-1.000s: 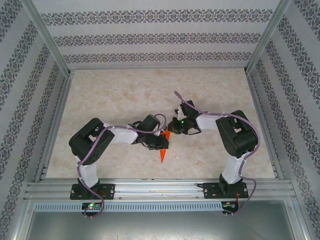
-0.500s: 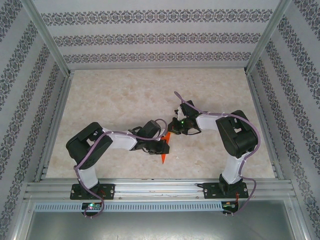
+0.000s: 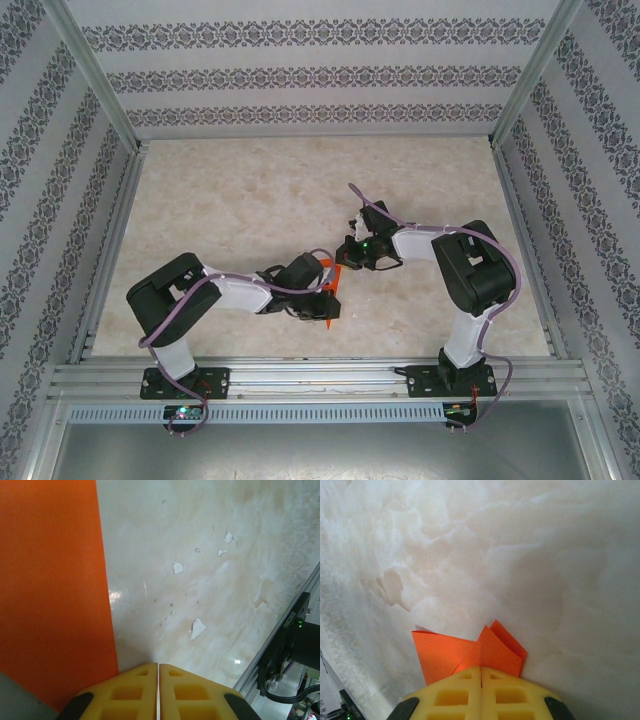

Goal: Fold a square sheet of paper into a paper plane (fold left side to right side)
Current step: Fold the wing for the fifth time at the center of the table.

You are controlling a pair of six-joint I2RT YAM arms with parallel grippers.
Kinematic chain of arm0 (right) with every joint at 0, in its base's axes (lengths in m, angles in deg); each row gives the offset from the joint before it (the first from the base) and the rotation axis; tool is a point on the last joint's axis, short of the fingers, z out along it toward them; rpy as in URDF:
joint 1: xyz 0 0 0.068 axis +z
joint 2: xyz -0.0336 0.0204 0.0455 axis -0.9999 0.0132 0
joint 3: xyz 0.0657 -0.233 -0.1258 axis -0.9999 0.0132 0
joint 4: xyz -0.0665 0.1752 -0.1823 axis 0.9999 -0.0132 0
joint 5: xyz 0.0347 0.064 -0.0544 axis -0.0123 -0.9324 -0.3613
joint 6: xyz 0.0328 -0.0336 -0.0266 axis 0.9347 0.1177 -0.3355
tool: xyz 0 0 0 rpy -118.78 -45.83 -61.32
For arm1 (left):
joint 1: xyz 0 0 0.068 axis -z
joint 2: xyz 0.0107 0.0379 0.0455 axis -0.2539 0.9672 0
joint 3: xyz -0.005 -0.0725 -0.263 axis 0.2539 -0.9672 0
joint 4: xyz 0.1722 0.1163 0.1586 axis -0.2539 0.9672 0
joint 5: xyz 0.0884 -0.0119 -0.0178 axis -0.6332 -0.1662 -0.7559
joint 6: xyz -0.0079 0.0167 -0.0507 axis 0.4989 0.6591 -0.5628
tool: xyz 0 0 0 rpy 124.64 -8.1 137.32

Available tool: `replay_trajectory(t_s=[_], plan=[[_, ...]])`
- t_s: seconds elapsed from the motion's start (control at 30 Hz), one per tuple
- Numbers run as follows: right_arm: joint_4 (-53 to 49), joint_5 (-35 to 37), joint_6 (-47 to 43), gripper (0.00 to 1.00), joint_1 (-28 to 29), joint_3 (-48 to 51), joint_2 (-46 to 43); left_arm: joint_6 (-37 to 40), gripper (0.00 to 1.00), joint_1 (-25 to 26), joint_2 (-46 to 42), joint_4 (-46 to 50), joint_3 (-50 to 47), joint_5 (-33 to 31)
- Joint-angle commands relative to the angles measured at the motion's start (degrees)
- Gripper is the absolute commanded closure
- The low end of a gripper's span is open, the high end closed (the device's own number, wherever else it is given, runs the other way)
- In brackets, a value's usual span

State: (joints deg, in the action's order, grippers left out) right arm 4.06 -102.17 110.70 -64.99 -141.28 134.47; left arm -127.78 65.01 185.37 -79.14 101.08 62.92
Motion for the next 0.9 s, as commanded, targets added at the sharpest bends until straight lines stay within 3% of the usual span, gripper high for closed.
replay_trajectory(t_s=[0.0, 0.53, 0.77, 0.87], plan=[[-5.7, 8.3, -1.4, 1.00, -0.4, 1.7, 3.7, -4.1, 0.90, 3.5, 0.4, 2.6, -3.3, 2.2], [-5.8, 6.6, -1.4, 1.00, -0.1, -0.4, 2.6, -3.9, 0.87, 4.9, -6.2, 2.7, -4.2, -0.3], [-7.2, 4.5, -2.4, 0.99, -0.3, -5.8, -0.5, 0.7, 0.82, -0.2, -14.3, 7.2, -2.8, -0.9], [-7.9, 4.6, -3.0, 0.92, -0.5, -8.1, -2.6, 3.8, 0.78, -3.8, -19.3, 10.6, -2.7, -2.7]])
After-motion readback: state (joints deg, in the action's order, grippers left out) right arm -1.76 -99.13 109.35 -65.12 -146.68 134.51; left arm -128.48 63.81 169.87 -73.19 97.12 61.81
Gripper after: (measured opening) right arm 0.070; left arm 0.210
